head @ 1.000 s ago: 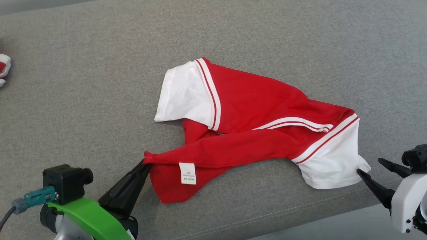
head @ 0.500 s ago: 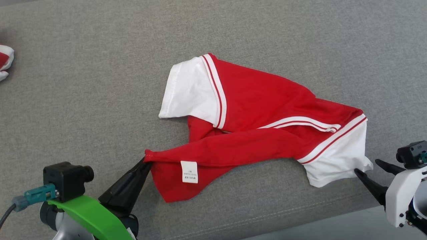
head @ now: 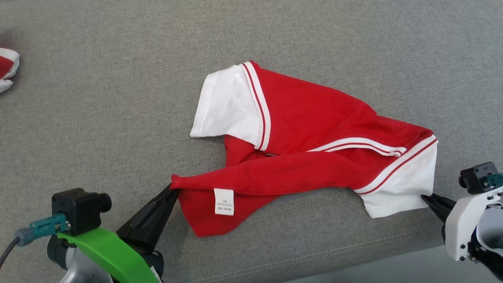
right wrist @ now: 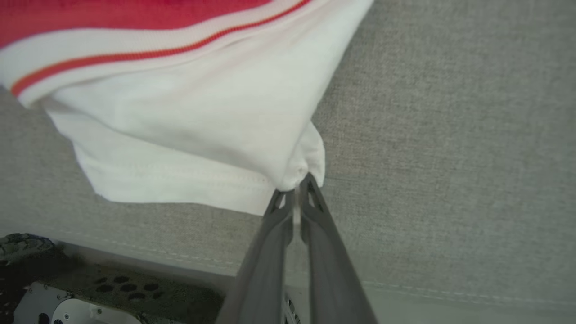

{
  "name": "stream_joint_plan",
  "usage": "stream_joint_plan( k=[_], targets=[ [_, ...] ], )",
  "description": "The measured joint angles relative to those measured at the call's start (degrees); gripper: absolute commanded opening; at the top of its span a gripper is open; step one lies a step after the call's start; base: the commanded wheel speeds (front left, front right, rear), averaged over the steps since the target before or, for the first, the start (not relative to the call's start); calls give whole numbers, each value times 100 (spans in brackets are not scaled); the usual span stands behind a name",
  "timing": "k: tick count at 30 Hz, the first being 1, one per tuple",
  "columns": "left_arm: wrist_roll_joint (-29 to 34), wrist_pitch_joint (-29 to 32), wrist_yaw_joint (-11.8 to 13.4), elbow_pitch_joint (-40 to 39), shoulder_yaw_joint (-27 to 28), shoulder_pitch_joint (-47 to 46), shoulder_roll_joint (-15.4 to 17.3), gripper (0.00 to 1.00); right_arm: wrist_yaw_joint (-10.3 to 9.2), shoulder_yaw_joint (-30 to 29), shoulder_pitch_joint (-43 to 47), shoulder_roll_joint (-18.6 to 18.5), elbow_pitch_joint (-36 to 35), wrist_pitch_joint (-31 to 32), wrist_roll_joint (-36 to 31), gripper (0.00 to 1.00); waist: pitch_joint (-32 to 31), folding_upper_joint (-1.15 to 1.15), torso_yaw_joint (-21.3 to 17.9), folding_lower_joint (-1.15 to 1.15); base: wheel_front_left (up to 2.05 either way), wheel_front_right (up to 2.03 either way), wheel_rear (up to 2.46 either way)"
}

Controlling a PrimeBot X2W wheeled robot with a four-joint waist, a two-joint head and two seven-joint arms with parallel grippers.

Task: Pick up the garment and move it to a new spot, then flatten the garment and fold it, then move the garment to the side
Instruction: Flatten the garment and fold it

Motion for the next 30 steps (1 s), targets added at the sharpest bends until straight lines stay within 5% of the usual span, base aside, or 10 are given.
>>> stream_joint_plan(
  k=[8, 21, 30],
  targets=[
    [62, 0, 0, 129, 126, -31, 46, 0, 108, -131, -14, 318, -146, 140, 935, 0, -90, 0, 20, 0, 0, 0, 0],
    [318, 402, -121, -172, 553, -341, 891, 0, 208, -1426, -316, 401, -2746, 171, 3864, 0, -657, 0, -149, 0, 0, 0, 0],
    [-127, 938, -210, -1283, 1063, -422, 1456, 0, 208, -2406, 157, 112, -4179, 175, 4848, 0, -1023, 0, -298, 0, 0, 0, 0]
  ],
)
